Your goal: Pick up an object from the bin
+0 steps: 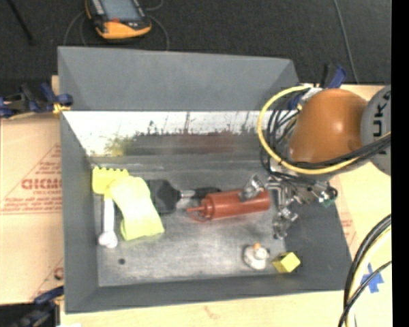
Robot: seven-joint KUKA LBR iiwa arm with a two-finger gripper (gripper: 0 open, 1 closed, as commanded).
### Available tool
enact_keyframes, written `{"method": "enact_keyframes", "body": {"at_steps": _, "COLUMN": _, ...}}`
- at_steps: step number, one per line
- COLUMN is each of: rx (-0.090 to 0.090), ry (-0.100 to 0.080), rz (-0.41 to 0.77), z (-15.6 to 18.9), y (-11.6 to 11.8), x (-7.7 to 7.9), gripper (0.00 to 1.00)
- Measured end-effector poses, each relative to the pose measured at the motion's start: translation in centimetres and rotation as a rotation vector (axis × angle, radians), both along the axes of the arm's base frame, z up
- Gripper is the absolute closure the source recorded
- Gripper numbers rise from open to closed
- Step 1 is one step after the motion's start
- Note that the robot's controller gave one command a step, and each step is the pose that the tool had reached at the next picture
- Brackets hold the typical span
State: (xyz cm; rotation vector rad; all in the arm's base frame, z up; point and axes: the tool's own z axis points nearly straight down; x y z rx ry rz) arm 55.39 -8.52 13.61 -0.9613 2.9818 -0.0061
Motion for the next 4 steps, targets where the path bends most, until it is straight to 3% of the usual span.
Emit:
{"method": "enact_keyframes", "body": {"at_steps": 1, "rx": 0.000, "ry": -0.038, "rz": -0.065, "z": -4.1, "y": 2.0, "x": -0.2, "gripper": 0.00}}
{"method": "enact_keyframes", "body": {"at_steps": 2, "rx": -0.001, "ry": -0.037, "rz": -0.064, "z": -4.2, "y": 1.9, "x": -0.2, "gripper": 0.00}}
{"method": "enact_keyframes", "body": {"at_steps": 3, "rx": 0.009, "ry": -0.017, "rz": -0.057, "z": -4.7, "y": 1.2, "x": 2.6, "gripper": 0.00}}
{"method": "enact_keyframes", "body": {"at_steps": 4, "rx": 0.003, "ry": -0.005, "rz": -0.096, "z": -5.9, "y": 1.8, "x": 7.8, "gripper": 0.00}}
